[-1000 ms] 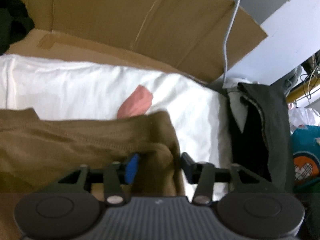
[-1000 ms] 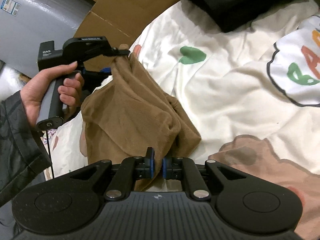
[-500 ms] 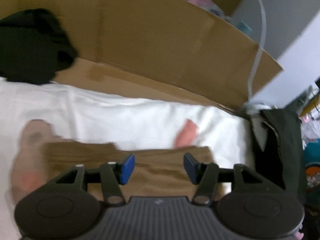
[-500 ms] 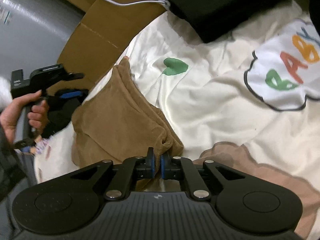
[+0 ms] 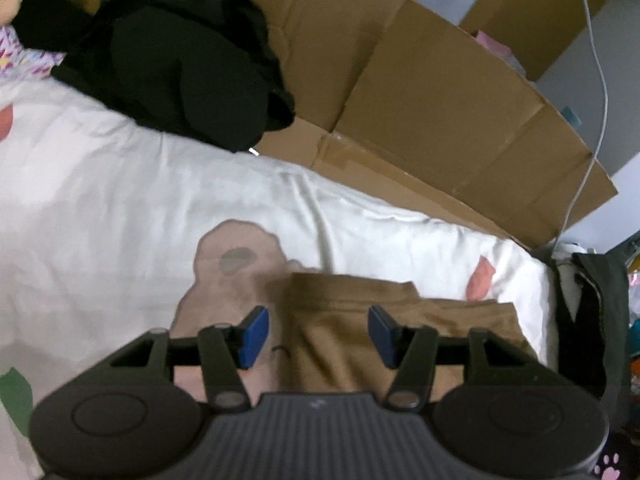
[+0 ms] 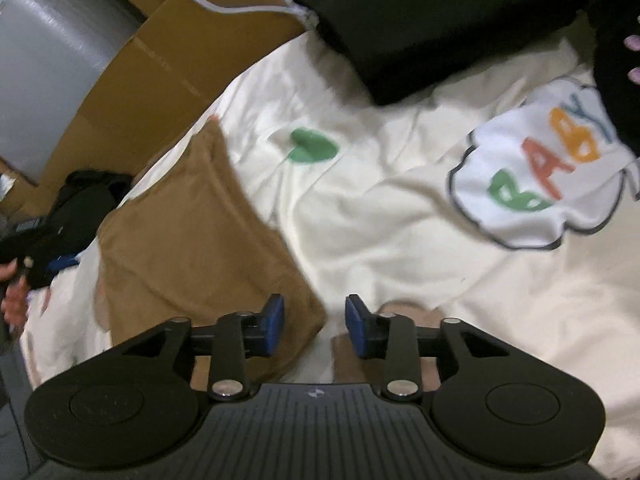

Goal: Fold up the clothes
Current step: 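Open both grippers to release the folded shirt onto the sheet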

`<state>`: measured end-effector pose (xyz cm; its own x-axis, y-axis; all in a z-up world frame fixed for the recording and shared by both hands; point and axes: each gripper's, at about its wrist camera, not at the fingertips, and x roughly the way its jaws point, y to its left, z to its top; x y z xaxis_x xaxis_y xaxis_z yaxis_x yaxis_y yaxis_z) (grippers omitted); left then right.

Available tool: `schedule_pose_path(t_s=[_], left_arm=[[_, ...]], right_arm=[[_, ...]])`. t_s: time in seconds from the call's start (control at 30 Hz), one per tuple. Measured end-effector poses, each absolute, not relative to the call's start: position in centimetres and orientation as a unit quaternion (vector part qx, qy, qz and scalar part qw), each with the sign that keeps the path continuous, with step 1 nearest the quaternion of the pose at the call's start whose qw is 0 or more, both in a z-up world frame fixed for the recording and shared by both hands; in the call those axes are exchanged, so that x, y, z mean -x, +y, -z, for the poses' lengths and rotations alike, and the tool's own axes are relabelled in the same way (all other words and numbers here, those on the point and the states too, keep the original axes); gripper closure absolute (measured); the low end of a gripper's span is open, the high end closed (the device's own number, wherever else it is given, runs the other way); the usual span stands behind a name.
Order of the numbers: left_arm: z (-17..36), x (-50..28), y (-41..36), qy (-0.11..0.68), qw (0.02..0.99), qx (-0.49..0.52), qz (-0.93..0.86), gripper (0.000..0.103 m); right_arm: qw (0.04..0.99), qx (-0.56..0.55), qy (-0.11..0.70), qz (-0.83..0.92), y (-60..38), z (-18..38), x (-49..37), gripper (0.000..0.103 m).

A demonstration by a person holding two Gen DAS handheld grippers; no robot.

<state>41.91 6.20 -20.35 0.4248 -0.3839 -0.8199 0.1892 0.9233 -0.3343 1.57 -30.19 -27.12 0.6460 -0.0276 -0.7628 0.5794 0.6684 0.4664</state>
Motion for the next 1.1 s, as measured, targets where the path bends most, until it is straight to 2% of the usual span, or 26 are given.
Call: schedule_pose_path(t_s=[0.37,0.43,0.5,0.77,0.93,1.1], left_arm=[[24.0,-43.6,6.7,0.502,0.825,0.118,0.231,0.047],[24.8,-44.1,6.6,0.504,0.821,0.114,0.241,0.056],[25.6,-44.6,6.5,0.507,0.817,0.11,0.251,0.06],[27.2,-46.5,5.7,0.501,0.809,0.096,0.292,0.063],[27.5,-47.7,5.5,0.497,0.806,0.106,0.304,0.07],[27.6,-47.9,6.1,0.493,0.802,0.123,0.315,0.073]], right_arm=[[0.859,-0.333,0.346,0.174,-33.1,24.3,-5.2,0.059],[0.865,-0.321,0.349,0.162,-32.8,24.1,-6.7,0.059],[0.871,-0.305,0.354,0.149,-32.2,23.9,-8.9,0.059],[0.883,-0.239,0.389,0.106,-30.0,23.8,-17.6,0.059],[0.885,-0.208,0.405,0.102,-29.2,24.4,-21.0,0.059],[0.877,-0.198,0.425,0.106,-29.6,25.6,-24.0,0.059]])
